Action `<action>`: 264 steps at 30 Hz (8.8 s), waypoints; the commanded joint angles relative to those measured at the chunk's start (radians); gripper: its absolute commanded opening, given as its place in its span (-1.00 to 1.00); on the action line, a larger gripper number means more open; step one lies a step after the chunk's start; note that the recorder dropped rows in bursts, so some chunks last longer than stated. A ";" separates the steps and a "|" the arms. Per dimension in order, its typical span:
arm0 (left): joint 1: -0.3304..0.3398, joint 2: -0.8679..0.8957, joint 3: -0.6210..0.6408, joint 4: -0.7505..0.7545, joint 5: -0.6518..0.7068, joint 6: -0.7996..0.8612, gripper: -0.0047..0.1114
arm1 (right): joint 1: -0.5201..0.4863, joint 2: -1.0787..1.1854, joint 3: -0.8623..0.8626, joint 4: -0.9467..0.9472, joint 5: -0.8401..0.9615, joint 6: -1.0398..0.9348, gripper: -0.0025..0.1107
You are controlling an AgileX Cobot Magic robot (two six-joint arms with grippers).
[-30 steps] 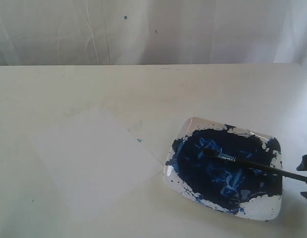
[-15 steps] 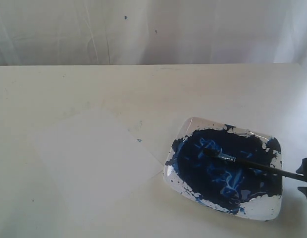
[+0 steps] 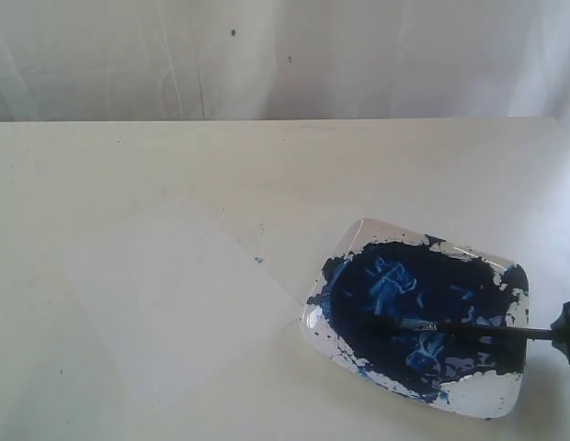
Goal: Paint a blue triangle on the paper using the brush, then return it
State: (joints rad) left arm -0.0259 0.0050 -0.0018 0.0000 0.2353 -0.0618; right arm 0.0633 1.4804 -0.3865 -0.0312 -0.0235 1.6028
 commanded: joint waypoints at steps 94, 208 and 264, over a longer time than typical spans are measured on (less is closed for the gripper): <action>0.003 -0.005 0.002 0.000 -0.002 0.002 -0.92 | -0.005 -0.041 -0.181 -0.889 -0.689 -0.973 -0.84; 0.003 -0.005 0.002 0.008 -0.439 0.087 -0.92 | -0.005 -0.128 -0.181 -0.638 -0.756 -0.940 -0.84; -0.116 1.576 -0.927 -0.265 0.012 0.564 -0.92 | -0.005 -0.133 -0.181 -0.704 -0.793 -0.858 -0.84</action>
State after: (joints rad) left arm -0.1372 1.5407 -0.9251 -0.2502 0.3051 0.4824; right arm 0.0633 1.3551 -0.5660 -0.7352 -0.8136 0.7413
